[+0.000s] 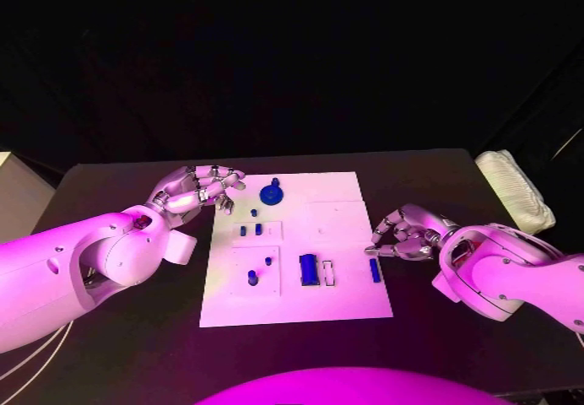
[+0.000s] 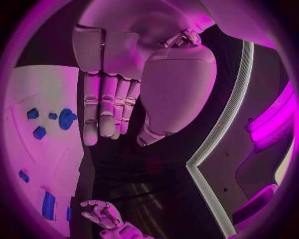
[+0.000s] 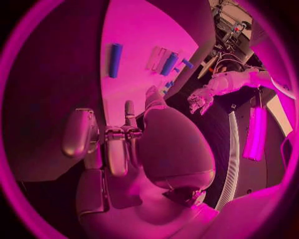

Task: Assemble the parts on the task board

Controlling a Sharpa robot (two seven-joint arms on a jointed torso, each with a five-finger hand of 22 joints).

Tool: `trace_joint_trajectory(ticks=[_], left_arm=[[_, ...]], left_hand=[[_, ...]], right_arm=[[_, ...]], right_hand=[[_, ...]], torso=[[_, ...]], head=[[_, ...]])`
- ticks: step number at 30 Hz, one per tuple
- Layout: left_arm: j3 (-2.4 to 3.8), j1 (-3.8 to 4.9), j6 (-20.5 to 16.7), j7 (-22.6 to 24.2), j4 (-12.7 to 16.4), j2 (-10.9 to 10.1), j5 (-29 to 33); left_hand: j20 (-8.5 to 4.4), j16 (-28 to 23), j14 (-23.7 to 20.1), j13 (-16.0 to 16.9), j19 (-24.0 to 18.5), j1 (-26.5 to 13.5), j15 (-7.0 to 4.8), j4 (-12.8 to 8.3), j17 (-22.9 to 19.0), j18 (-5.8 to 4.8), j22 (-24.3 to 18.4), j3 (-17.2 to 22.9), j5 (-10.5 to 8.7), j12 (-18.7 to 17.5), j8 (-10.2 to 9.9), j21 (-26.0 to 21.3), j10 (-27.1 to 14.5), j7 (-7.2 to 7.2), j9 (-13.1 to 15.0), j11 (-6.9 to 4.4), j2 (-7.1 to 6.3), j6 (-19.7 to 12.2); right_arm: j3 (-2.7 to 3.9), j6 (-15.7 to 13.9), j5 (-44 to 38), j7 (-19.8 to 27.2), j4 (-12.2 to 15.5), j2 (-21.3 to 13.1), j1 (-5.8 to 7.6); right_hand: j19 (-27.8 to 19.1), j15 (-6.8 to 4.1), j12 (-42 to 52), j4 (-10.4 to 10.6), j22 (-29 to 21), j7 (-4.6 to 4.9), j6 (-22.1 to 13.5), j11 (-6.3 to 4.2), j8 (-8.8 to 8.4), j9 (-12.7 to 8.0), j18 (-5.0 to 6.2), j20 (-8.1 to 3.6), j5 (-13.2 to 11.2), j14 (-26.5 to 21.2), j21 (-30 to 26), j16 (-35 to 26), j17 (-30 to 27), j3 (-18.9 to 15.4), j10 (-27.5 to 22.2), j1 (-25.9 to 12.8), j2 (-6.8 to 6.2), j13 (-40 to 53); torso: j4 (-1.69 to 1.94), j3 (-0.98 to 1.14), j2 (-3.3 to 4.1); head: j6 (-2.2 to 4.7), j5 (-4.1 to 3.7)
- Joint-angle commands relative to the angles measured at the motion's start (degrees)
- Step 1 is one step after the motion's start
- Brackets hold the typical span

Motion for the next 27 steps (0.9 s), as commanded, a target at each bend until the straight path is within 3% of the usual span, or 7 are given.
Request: trace_joint_trajectory(ticks=[1, 8, 12, 17, 22, 27], left_arm=[[0.03, -0.02, 0.92, 0.46, 0.22, 0.05, 0.04], [0.03, -0.02, 1.02, 0.43, 0.31, -0.04, 0.03], [0.03, -0.03, 1.05, 0.43, 0.37, -0.14, 0.03], [0.02, -0.03, 1.11, 0.38, 0.4, -0.3, -0.01], [0.02, -0.03, 1.18, 0.32, 0.41, -0.43, -0.43], [0.02, -0.04, 1.28, 0.21, 0.35, -0.43, -0.55]], left_hand=[[0.03, -0.15, -0.01, 0.03, 0.11, 0.31, 0.19, 0.1, -0.05, 0.68, -0.03, -0.48, -0.04, 0.19, 0.32, -0.27, -0.45, 0.02, -0.1, 0.16, 0.17, -0.39], [0.03, -0.14, 0.01, 0.02, 0.1, 0.23, 0.2, 0.13, -0.03, 0.68, -0.05, -0.54, -0.05, 0.2, 0.32, -0.28, -0.45, 0.03, -0.1, 0.16, 0.18, -0.38], [0.03, -0.14, 0.01, 0.02, 0.1, 0.23, 0.2, 0.13, -0.03, 0.68, -0.05, -0.54, -0.05, 0.2, 0.32, -0.28, -0.45, 0.03, -0.1, 0.16, 0.18, -0.38], [0.03, -0.14, 0.01, 0.02, 0.1, 0.23, 0.2, 0.13, -0.03, 0.68, -0.05, -0.54, -0.05, 0.2, 0.32, -0.28, -0.45, 0.03, -0.1, 0.16, 0.18, -0.38], [0.03, -0.14, 0.01, 0.02, 0.1, 0.23, 0.2, 0.13, -0.03, 0.68, -0.05, -0.54, -0.05, 0.2, 0.32, -0.28, -0.45, 0.03, -0.1, 0.16, 0.18, -0.38], [0.04, -0.11, 0.07, 0.02, 0.12, 0.1, 0.21, 0.15, 0.08, 0.67, -0.04, -0.65, -0.04, 0.21, 0.33, -0.28, -0.47, 0.03, -0.11, 0.17, 0.24, -0.4]], right_arm=[[-0.15, 1.98, -5.3, -4.36, 0.71, -1.12, -0.27], [-0.44, 2.83, -8.76, -7.4, 0.68, -1.77, -1.42], [-0.54, 3.27, -9.58, -8.3, -0.23, -0.62, -2.31], [-0.59, 3.71, -10.03, -8.75, -1.01, 0.98, -3.4], [-0.61, 4.35, -10.18, -9.11, -1.58, 2.21, -4.1], [-0.61, 4.57, -10.75, -9.19, -1.93, 3.39, -4.55]], right_hand=[[-0.42, 0.08, -1.19, 0.47, 0.85, -0.3, 1.4, 0.13, 0.28, 0.19, 1.22, -0.09, -0.19, 5.13, -1.19, -0.57, 11.25, -0.21, 4.94, -0.08, -0.18, 13.98], [-0.33, -0.44, -2.74, 0.43, 0.56, -0.95, 2.94, -0.47, 0.81, 0.42, 1.27, -0.49, -1.18, 5.05, -1.79, -0.82, 10.81, -0.2, 4.27, -0.18, 0.02, 13.17], [-0.18, -0.61, -2.75, 0.49, 0.64, -1.22, 3.67, -0.69, 1.14, 0.57, 1.22, -0.65, -1.77, 5.08, -1.65, -0.81, 10.89, -0.28, 4.31, -0.48, 0.1, 13.15], [0.04, -0.83, -2.49, 0.59, 0.82, -1.51, 4.4, -0.95, 1.55, 0.77, 1.14, -0.83, -1.91, 5.17, -1.33, -0.69, 11.21, -0.47, 4.47, -1.09, 0.11, 13.28], [0.24, -0.95, -2.3, 0.66, 1.03, -1.66, 4.62, -1.09, 1.7, 0.88, 1.06, -0.97, -1.91, 5.27, -0.95, -0.54, 11.57, -0.7, 4.59, -2.01, 0.17, 13.37], [0.31, -0.98, -2.25, 0.64, 1.13, -1.7, 4.7, -1.12, 1.76, 0.92, 1.02, -1.0, -1.91, 5.29, -0.78, -0.5, 11.67, -0.72, 4.62, -2.21, 0.22, 13.4]], torso=[[0.1, 0.03, 0.02], [0.06, 0.01, 0.07], [0.07, -0.06, 0.0], [0.21, 0.05, 0.1], [0.22, -0.07, 0.05], [0.07, 0.0, 0.08]], head=[[-0.19, -0.28], [-0.24, -0.38], [-0.09, -0.5], [-0.11, -0.39], [-0.25, -0.4], [-0.27, -0.29]])
